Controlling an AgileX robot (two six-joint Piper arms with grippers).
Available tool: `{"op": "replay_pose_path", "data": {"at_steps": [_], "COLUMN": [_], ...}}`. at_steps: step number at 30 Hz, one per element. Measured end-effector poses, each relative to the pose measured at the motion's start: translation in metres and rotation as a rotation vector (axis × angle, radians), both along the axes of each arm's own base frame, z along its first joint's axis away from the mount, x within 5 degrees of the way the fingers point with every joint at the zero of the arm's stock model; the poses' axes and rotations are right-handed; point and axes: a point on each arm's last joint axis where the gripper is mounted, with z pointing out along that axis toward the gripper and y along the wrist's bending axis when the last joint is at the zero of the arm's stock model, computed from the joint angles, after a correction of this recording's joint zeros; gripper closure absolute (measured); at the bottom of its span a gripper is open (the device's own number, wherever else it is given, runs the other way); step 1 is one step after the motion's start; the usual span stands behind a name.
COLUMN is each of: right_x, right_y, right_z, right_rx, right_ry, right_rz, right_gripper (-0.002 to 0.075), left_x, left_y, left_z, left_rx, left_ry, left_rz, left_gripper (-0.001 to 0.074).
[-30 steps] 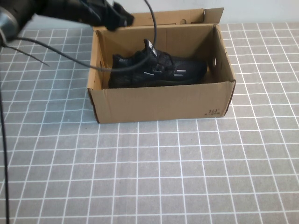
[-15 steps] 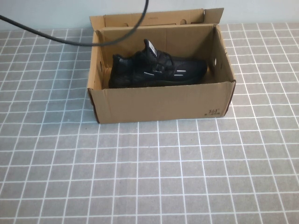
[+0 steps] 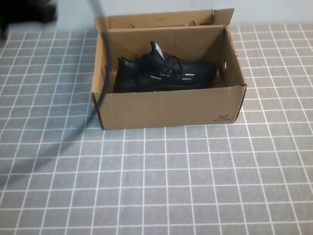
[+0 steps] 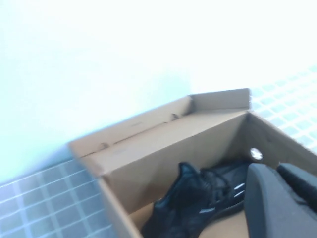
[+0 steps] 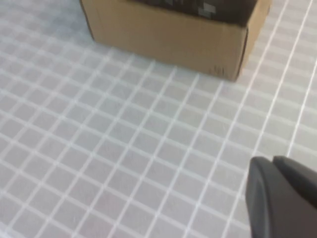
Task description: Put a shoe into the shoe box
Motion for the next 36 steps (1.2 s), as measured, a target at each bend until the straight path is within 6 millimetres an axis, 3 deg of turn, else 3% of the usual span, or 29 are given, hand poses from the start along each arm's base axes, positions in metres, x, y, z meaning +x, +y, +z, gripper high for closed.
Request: {"op": "replay_pose_path", "data": {"at_steps": [7, 11, 15, 20, 27, 36], "right_x": [-0.022, -0.018, -0.005, 0.011, 0.024, 0.028], "right_y": [-0.015, -0.012, -0.002, 0.010, 0.018, 0.021], "right_z": [-0.028, -0.043, -0.059, -0.080, -0.104, -0.123], "right_rx": [0.164, 0.245, 0.307, 0.404, 0.480, 0.457], "right_ry": [-0.241, -0.358, -0.424, -0.481, -0.579, -0.541], "right_rz": [0.004, 0.005, 0.011, 0.015, 0.002, -0.001], "right_gripper": [0.0742, 0.0742, 0.0742, 0.0742, 0.0742, 0.0742], "left_x": [-0.093, -0.140, -0.173, -0.187, -0.180, -0.182], "left_y": [0.033, 0.047, 0.058, 0.064, 0.064, 0.054], "left_z": [-0.065, -0.103, -0.132, -0.170, -0.227, -0.246], "left_rx": [-0.085, -0.138, -0.185, -0.201, -0.162, -0.122], "left_ry": [-0.140, -0.231, -0.341, -0.380, -0.272, -0.135], "left_rz": [0.155, 0.209, 0.250, 0.273, 0.294, 0.194], "left_gripper": [0.0736, 0.0736, 0.0736, 0.0736, 0.0736, 0.0736]}}
